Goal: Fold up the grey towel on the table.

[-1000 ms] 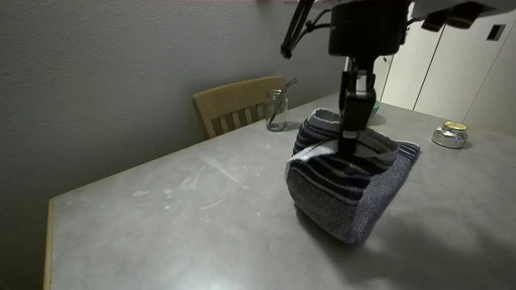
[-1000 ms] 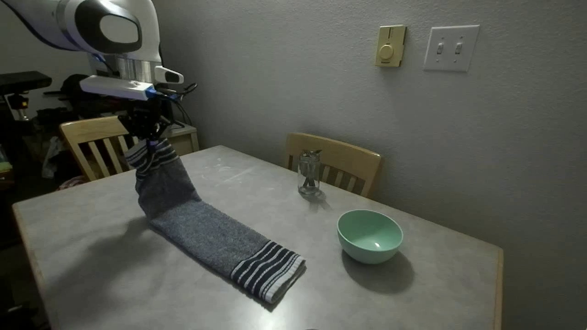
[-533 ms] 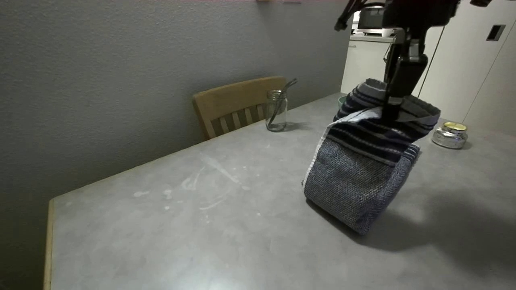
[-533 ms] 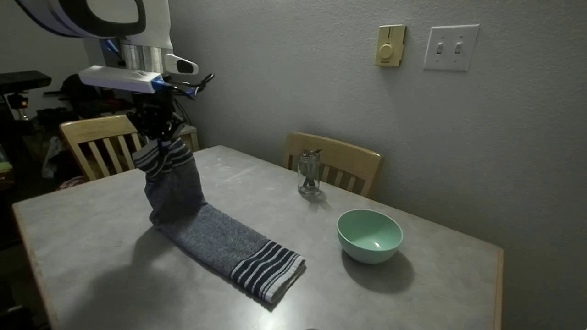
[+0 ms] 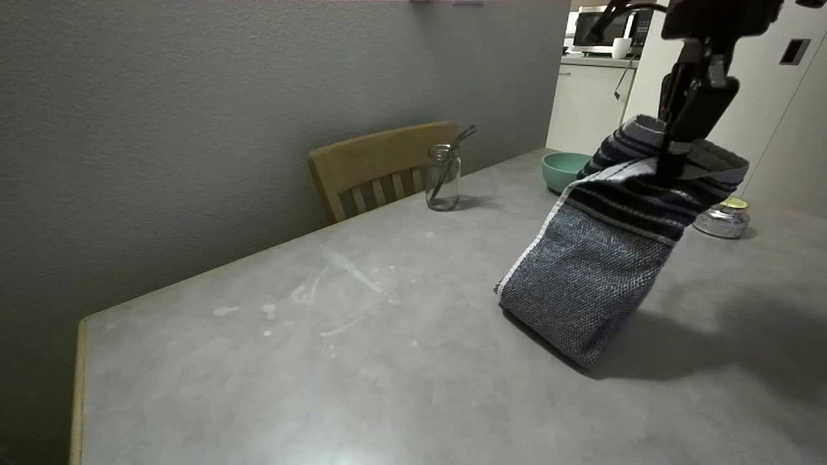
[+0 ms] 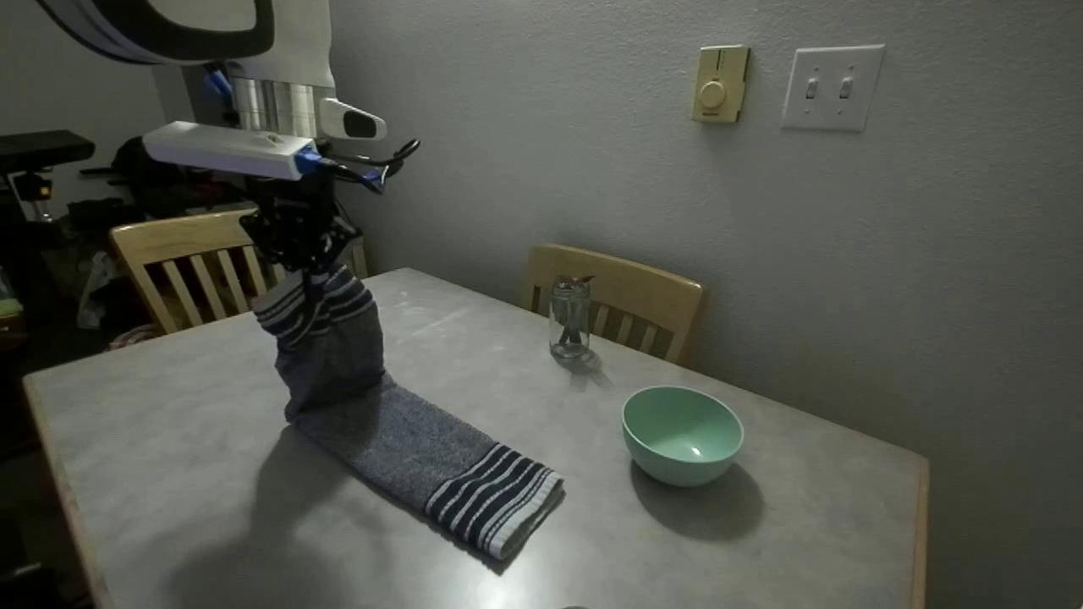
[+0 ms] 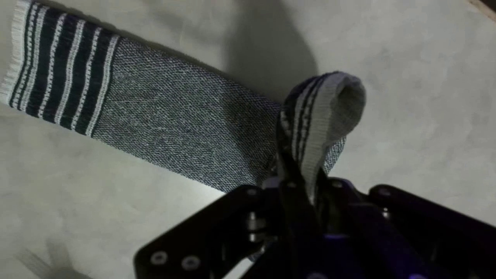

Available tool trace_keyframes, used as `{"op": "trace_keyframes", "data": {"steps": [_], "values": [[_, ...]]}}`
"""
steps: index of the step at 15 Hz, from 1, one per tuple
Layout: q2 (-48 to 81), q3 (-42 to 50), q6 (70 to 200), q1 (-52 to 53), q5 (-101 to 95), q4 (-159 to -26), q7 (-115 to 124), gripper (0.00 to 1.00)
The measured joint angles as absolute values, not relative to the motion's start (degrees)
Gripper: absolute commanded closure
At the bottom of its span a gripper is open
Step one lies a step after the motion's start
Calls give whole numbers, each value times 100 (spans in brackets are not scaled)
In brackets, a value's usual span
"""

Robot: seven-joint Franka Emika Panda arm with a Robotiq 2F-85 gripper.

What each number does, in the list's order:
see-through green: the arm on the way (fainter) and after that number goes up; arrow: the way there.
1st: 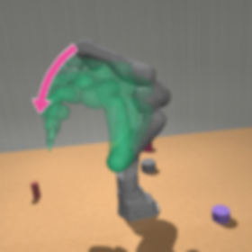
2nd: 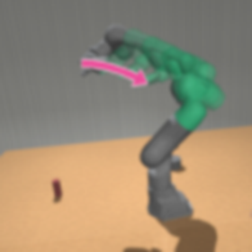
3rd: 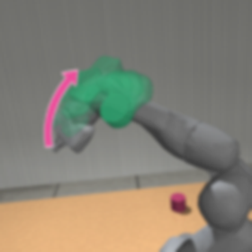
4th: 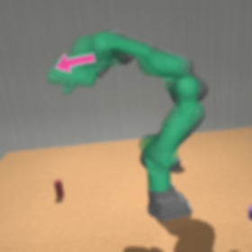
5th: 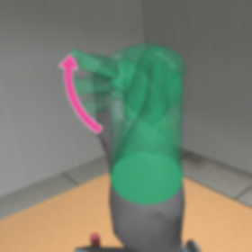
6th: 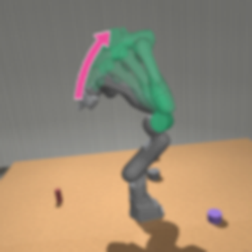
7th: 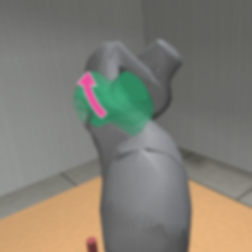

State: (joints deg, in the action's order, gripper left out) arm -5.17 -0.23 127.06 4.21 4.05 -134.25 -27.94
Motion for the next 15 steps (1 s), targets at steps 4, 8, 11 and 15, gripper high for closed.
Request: {"op": "trace_keyframes", "data": {"steps": [4,8,11,15], "values": [[-688,321,12522,231,254,-13449,-3501,98],[-827,724,12298,-28,92,-13452,-4472,98],[-839,966,12258,-194,63,-13455,-5075,98],[-704,1275,12374,-419,97,-13460,-5688,98]]}}
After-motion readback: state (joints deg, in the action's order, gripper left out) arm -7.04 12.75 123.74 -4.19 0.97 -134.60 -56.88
